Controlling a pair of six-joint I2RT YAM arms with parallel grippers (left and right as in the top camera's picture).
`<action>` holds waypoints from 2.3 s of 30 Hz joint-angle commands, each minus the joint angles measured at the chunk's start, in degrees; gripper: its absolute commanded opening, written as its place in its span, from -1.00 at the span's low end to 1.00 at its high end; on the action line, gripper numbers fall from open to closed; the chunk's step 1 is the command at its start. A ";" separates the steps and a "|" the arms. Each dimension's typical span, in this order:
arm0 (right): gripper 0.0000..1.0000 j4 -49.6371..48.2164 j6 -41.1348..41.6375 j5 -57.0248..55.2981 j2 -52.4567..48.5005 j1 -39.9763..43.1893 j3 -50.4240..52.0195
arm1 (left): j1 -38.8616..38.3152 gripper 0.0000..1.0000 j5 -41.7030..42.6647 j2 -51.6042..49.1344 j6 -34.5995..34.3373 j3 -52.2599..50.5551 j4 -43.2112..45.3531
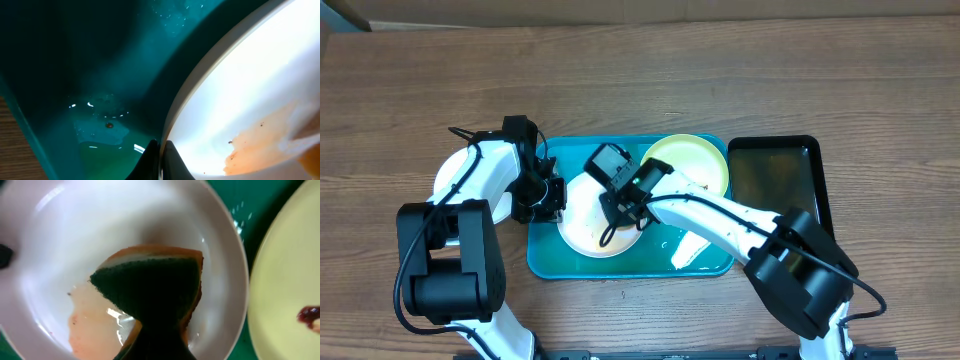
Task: Clean dirty plates on tray and stack at the side
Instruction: 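Scrub the white plate with the sponge while left gripper holds it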
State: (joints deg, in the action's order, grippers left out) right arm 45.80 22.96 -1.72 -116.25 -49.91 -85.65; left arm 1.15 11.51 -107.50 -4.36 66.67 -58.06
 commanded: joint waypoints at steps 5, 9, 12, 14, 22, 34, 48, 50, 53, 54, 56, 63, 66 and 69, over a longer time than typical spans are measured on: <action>-0.92 -2.08 -5.05 -0.72 2.97 0.15 -1.29 | -0.11 -0.92 0.37 -0.50 -0.98 -0.52 0.28; -0.92 -4.15 -5.46 -0.76 0.72 0.15 0.20 | -0.11 -0.92 0.37 -0.50 -0.98 -0.52 0.26; -0.92 -4.50 -5.51 -0.81 -1.92 0.15 0.33 | -0.11 -0.92 0.37 -0.50 -0.98 -0.52 0.24; -0.92 -4.70 -7.02 -0.81 -3.91 0.17 0.33 | -0.11 -0.92 0.37 -0.50 -0.98 -0.52 0.26; -0.92 0.00 -7.37 -0.15 -7.08 0.15 0.31 | -0.11 -0.92 0.37 -0.50 -0.98 -0.52 0.24; -0.92 0.66 -14.58 27.54 -6.16 -0.66 -2.51 | -0.11 -0.92 0.39 -0.50 -1.01 -0.52 0.26; -0.92 -1.40 -11.37 23.87 -5.92 -0.92 -2.97 | -0.11 -0.92 0.39 -0.50 -1.01 -0.52 0.20; -0.92 -1.51 -8.63 18.80 -5.92 -0.90 -2.86 | -0.11 -0.92 0.44 -0.50 -1.01 -0.52 0.07; -0.92 -1.53 -7.87 15.02 -6.03 -0.48 -2.86 | -0.11 -0.92 0.44 -0.50 -0.98 -0.52 -0.02; -0.92 -1.51 -7.89 13.53 -6.05 -0.39 -2.82 | -0.11 -0.92 0.44 -0.50 -0.98 -0.52 -0.02; -0.92 -1.29 -7.69 9.88 -6.14 -0.13 -2.82 | -0.11 -0.92 0.44 -0.50 -0.98 -0.52 -0.07; -0.92 -1.14 -3.06 -7.56 -6.12 1.75 -2.93 | -0.11 -0.92 0.44 -0.50 -0.98 -0.52 -0.20; -0.92 -0.85 -1.92 -7.91 -6.12 3.30 -2.95 | -0.11 -0.92 0.44 -0.50 -0.98 -0.52 -0.20; -0.92 1.36 2.32 -7.63 -6.12 4.79 -2.93 | -0.11 -0.92 0.44 -0.50 -0.98 -0.52 -0.20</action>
State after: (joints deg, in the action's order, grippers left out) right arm 45.50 20.49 -2.83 -121.62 -47.79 -88.23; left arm 1.15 11.53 -107.50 -4.38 66.57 -58.11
